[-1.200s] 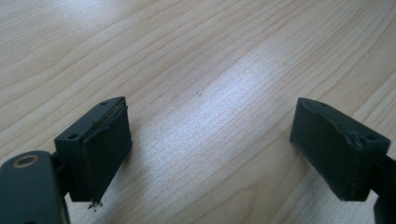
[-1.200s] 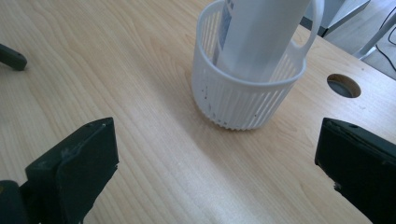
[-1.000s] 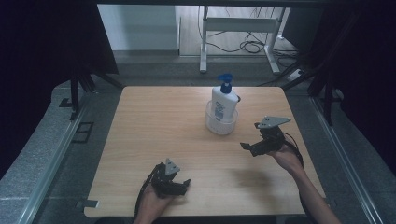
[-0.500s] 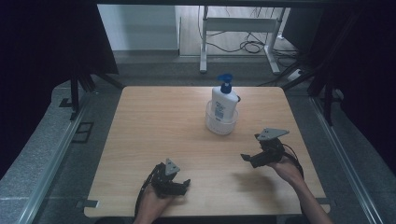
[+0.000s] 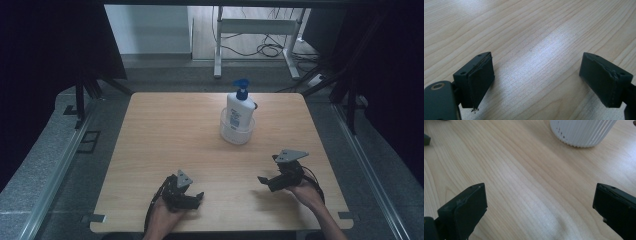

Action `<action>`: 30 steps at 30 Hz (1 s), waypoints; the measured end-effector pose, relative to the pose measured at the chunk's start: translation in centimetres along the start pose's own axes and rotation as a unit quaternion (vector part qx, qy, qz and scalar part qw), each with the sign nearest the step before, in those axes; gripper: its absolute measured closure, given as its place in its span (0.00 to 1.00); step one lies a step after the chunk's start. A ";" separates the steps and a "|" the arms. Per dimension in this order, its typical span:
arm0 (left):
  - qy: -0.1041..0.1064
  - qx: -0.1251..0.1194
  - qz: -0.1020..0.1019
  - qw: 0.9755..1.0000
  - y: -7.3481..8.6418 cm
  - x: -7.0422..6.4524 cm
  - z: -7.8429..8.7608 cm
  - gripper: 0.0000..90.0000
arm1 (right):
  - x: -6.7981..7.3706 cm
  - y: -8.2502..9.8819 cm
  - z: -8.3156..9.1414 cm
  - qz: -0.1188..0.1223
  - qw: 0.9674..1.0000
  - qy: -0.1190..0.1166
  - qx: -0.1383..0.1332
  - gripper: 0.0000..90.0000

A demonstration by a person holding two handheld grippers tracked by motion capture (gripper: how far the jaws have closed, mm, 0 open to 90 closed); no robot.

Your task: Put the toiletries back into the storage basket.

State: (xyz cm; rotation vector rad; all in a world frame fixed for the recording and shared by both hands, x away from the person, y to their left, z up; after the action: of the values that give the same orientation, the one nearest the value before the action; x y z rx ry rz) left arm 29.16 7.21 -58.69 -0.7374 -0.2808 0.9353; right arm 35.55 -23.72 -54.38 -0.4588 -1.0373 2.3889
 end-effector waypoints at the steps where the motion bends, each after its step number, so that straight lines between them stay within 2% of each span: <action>1: 0.000 0.000 0.000 1.000 0.0 0.0 0.0 0.13 | 0.2 0.2 0.0 0.000 1.000 -0.001 0.002 0.00; 12: 0.000 0.001 -0.001 1.000 0.0 0.0 0.0 0.13 | 1.7 2.5 -0.4 0.000 1.000 -0.009 0.022 0.00; 23: 0.000 0.001 0.000 1.000 0.0 0.0 0.0 0.13 | 2.8 4.0 -1.1 0.000 0.999 -0.022 0.047 0.00; 25: 0.000 0.000 0.000 1.000 0.0 0.0 0.0 0.13 | 2.9 4.1 -1.3 -0.010 0.999 -0.026 0.043 0.00; 30: 0.000 0.001 0.000 1.000 0.0 0.0 0.0 0.13 | 3.0 4.2 -1.3 -0.010 0.999 -0.023 0.040 0.00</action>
State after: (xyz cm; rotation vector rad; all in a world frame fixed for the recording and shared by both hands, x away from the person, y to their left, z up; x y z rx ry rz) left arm 29.14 7.20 -58.68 -0.7356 -0.2804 0.9366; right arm 32.47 -23.79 -58.64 -0.3642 -0.9579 2.4234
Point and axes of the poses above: each handheld gripper's, and its own axes: z roughly backward along the jaws, y roughly out of its underside, x roughly to its left, the point moved 6 cm from there along -z, roughly forward along the jaws, and after that the axes turned 5 degrees about z, right-handed, at the moved point
